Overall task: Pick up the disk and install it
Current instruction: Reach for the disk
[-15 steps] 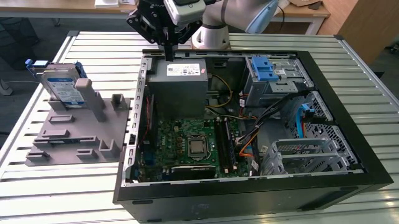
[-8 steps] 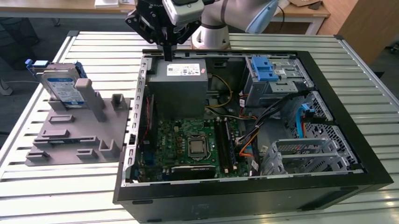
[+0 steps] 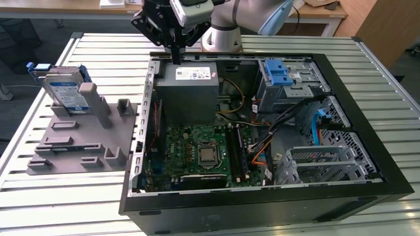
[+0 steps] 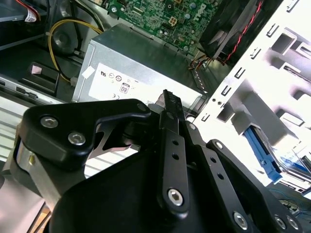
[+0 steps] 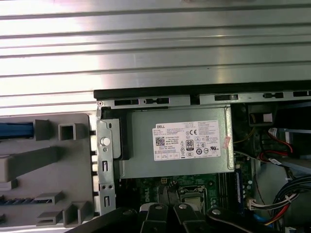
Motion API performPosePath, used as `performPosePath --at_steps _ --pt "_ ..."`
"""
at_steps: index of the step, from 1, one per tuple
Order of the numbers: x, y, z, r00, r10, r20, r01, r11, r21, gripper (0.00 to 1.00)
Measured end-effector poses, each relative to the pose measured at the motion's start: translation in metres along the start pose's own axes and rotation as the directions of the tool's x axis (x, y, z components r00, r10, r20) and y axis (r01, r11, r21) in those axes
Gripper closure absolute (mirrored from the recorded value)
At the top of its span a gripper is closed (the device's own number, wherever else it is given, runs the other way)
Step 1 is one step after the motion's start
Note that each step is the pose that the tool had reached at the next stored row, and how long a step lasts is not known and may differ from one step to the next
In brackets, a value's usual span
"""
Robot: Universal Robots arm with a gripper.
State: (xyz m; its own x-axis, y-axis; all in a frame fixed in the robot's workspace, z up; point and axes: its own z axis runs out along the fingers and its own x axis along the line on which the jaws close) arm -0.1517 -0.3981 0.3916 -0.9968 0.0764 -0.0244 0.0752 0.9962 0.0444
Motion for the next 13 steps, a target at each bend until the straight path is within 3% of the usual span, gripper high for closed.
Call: performPosePath --at_steps 13 --pt "0.003 -0.0002 0.0001 1.0 0.0 0.0 0.0 1.0 0.0001 0.89"
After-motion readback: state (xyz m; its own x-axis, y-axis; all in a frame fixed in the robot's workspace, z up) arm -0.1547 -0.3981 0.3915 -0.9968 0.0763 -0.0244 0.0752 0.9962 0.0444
